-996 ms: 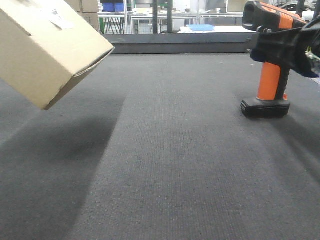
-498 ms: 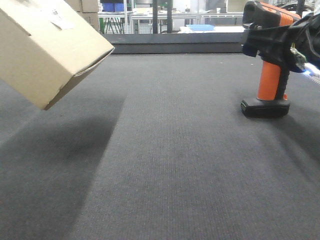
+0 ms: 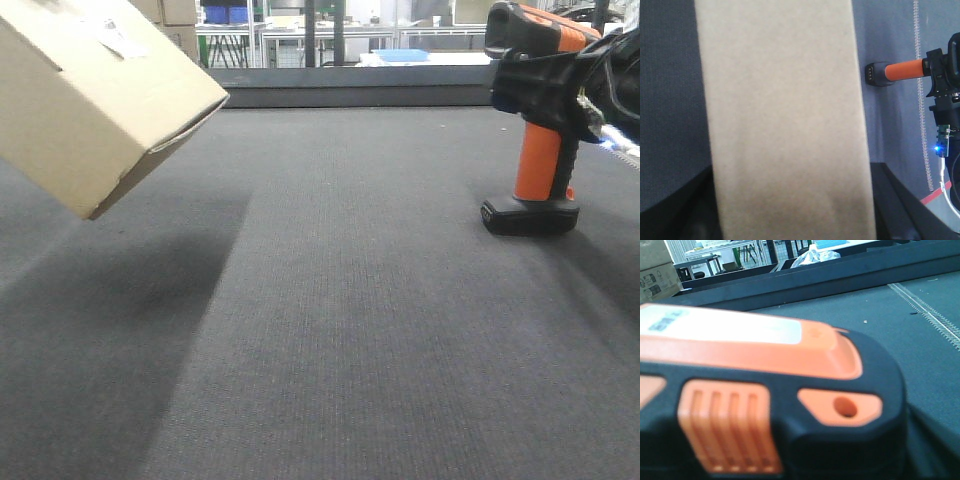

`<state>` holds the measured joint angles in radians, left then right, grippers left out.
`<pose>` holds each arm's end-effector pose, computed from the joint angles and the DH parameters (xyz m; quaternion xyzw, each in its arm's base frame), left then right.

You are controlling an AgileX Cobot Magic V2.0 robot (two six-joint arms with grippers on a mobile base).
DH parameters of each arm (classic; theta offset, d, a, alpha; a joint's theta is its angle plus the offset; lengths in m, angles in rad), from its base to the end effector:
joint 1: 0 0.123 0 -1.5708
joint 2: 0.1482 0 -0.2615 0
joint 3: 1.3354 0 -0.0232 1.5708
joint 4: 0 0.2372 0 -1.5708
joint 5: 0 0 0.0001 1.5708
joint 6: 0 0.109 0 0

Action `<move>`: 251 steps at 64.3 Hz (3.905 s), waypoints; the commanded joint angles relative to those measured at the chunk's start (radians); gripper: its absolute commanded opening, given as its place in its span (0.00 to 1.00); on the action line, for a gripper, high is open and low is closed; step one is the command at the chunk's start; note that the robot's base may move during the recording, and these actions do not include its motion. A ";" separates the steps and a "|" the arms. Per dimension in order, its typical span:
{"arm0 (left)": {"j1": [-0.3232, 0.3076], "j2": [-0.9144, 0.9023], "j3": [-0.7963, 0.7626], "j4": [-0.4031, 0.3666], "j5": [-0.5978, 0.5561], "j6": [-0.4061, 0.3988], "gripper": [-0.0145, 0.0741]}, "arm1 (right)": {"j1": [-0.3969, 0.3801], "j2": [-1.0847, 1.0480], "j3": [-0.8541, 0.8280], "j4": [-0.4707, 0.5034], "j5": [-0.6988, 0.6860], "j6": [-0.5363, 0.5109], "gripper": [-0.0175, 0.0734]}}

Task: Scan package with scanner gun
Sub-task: 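Lift the scanner gun and point it toward the held box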

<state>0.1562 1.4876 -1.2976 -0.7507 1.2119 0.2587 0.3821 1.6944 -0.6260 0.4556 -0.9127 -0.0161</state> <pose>0.2930 -0.0244 0.3045 -0.0365 0.9258 -0.3248 0.1898 0.3137 0.0852 0.1782 0.0777 0.7420 0.0853 0.6604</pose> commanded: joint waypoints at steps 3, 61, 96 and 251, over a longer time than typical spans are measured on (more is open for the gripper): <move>0.001 -0.016 -0.002 -0.030 -0.003 0.004 0.04 | -0.004 0.000 -0.006 0.004 -0.031 -0.009 0.48; 0.001 -0.016 -0.083 0.074 0.009 0.020 0.04 | -0.004 -0.318 -0.205 0.004 0.405 -0.734 0.02; 0.001 -0.016 -0.083 0.073 0.009 0.020 0.04 | -0.002 -0.292 -0.376 -0.002 0.607 -0.850 0.02; 0.001 -0.016 -0.083 0.062 0.009 -0.004 0.04 | -0.015 -0.226 -0.012 0.027 -0.016 -0.167 0.01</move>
<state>0.1562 1.4854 -1.3710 -0.6588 1.2215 0.2596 0.3731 1.4477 -0.6342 0.5238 -0.8317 -0.1894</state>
